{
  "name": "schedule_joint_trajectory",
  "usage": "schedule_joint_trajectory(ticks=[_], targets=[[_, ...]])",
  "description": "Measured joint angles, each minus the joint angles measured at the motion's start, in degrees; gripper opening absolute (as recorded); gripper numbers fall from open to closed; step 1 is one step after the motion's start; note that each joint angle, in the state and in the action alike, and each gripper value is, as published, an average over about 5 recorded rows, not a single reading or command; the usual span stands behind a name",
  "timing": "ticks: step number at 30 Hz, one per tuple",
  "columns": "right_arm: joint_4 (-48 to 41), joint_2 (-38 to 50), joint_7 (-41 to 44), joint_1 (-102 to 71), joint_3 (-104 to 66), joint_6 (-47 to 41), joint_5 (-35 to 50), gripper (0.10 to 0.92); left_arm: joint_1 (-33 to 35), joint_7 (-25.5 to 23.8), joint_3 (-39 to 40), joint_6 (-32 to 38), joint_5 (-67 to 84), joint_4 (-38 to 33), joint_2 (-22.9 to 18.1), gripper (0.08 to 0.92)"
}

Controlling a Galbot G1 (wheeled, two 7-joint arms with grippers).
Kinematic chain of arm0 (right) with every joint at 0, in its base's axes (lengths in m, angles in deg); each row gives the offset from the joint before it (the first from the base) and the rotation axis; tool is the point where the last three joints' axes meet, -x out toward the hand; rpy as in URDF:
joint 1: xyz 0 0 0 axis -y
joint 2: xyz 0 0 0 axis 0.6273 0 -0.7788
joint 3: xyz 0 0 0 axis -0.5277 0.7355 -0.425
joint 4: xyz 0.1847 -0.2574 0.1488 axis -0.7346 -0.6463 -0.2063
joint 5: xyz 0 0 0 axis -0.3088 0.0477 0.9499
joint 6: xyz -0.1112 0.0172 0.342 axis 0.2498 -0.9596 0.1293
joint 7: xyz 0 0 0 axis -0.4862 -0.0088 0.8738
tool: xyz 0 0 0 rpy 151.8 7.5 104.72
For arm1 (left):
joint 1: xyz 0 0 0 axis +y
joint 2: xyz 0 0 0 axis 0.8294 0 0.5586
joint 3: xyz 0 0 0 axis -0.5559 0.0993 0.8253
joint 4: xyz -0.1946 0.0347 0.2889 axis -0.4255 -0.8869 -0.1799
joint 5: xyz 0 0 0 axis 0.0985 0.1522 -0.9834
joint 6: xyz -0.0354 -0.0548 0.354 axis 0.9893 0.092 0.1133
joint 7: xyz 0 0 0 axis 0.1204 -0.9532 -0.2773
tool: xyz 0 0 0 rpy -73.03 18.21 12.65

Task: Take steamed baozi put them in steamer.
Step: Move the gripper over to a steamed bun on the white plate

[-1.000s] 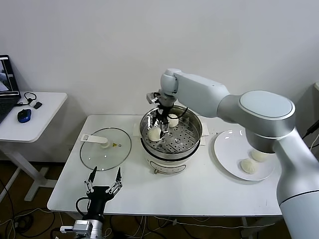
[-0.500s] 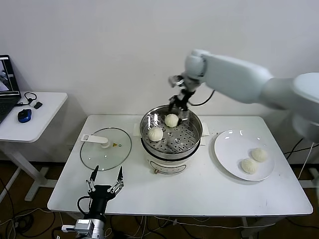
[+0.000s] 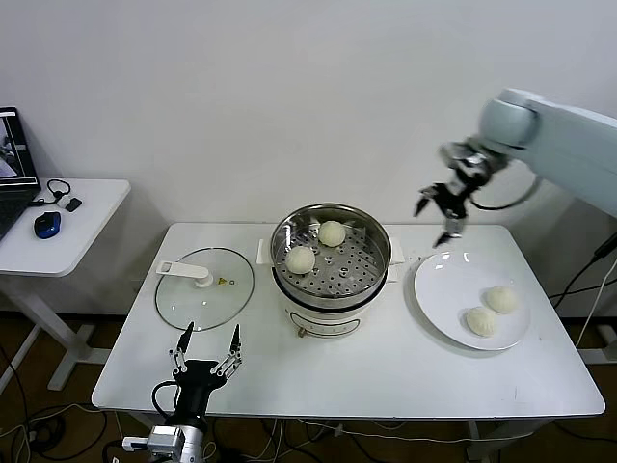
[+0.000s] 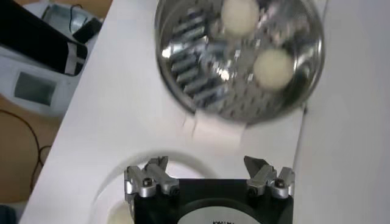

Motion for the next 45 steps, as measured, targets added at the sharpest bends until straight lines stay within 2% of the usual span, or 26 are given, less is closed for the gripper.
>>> schedule_joint_trajectory(ticks=[7,15,31,45], targets=[[0.90,7.13,0.02,-8.11,-6.18,0.99,-6.23,0.823,0.66,0.03,-0.02,0.12,-0.36,-0.07,0.00,0.823],[-0.20,9.23,-0.51,-19.52,-14.93,2.30,-13.08,0.823,1.54,0.19,-0.49,0.33,-0.42,-0.24,-0.01,0.823],[-7.78,5.24,-0.61,-33.02,-25.11,5.38,-25.78,0.823,1.95,0.33,-1.22,0.50,-0.09,0.20,-0.05,0.823],[-13.84,0.82,-0.84,-37.92,-29.80,6.26,-29.80,0.823,1.35,0.35,-1.25,0.44,0.15,1.19,-0.10,0.823]])
